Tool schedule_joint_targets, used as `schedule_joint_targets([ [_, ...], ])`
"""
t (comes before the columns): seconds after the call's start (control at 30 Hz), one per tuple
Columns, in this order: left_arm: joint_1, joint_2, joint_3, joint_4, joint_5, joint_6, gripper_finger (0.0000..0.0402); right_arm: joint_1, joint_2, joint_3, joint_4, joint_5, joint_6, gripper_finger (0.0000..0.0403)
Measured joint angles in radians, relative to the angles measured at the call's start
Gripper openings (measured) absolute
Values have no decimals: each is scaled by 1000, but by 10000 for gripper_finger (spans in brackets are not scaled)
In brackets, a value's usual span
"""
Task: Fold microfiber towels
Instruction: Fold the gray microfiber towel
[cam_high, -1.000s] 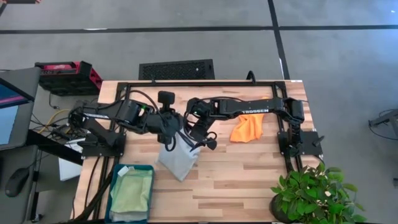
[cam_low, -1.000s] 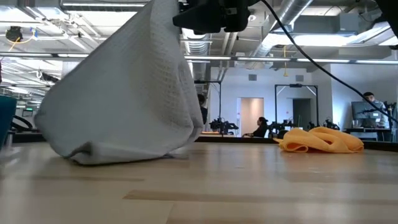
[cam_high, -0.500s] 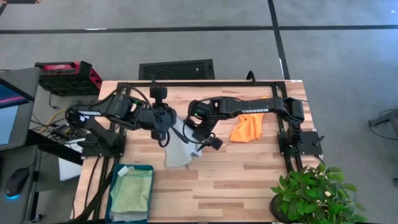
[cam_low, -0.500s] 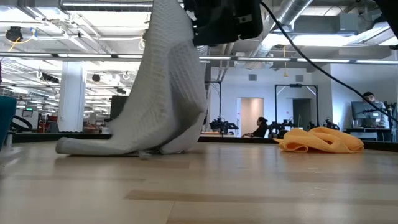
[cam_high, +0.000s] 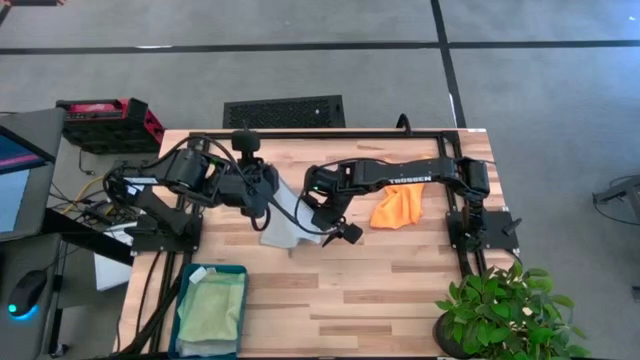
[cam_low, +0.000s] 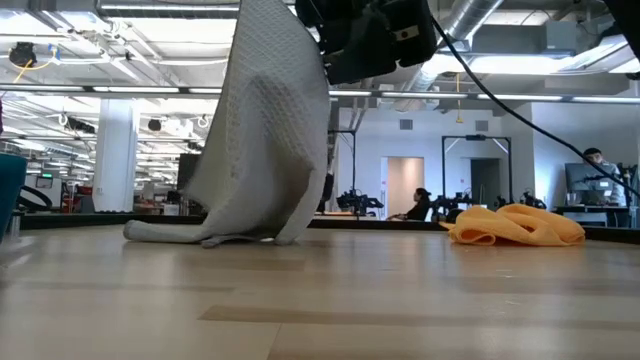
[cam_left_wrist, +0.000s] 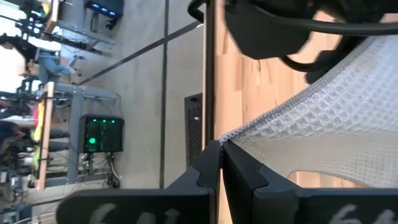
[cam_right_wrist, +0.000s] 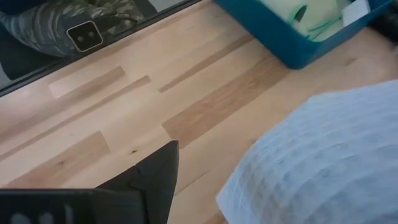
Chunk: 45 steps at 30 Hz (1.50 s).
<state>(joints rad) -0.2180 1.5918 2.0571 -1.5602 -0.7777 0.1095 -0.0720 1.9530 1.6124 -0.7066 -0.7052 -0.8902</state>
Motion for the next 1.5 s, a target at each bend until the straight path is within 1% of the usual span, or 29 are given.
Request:
schedule_joint_targets([
  [0.13, 0, 1, 24, 2, -13, 0, 0, 0, 0, -22, 3, 2, 2, 244],
  [0.3, 0, 1, 91, 2, -22, 2, 0, 0, 0, -28, 5, 4, 31, 244],
  [0.4, 0, 1, 139, 2, -45, 2, 0, 0, 0, -28, 7, 4, 35, 244],
  [0.6, 0, 1, 197, 2, -77, 2, 0, 0, 0, -28, 8, 5, 100, 244],
  [0.87, 0, 0, 226, 1, -102, 13, 0, 0, 0, -28, 4, 7, 196, 244],
  [0.93, 0, 0, 226, -5, -101, 13, 0, 0, 0, -28, 4, 7, 221, 238],
  [1.0, 0, 0, 226, -11, -101, 12, 0, 0, 0, -28, 4, 15, 242, 221],
  [1.07, 0, 0, 226, -11, -101, 12, 0, 0, 0, -28, 2, 51, 265, 193],
  [1.17, 0, 0, 226, -11, -101, 12, 0, 0, 0, -28, -10, 108, 281, 133],
  [1.3, 0, 0, 225, -11, -100, 10, 0, -9, 0, -28, -32, 114, 282, 39],
  [1.33, 0, 0, 225, -11, -95, 9, 0, -9, 0, -28, -39, 114, 281, 21],
  [1.37, 0, 0, 225, -11, -84, 2, 0, -11, 0, -28, -45, 118, 281, 13],
  [1.4, 0, 0, 225, -11, -67, -8, 0, -14, 0, -28, -50, 131, 282, 13],
  [1.5, 0, 0, 225, -11, -3, -40, 0, -25, -7, -28, -80, 180, 290, 23],
])
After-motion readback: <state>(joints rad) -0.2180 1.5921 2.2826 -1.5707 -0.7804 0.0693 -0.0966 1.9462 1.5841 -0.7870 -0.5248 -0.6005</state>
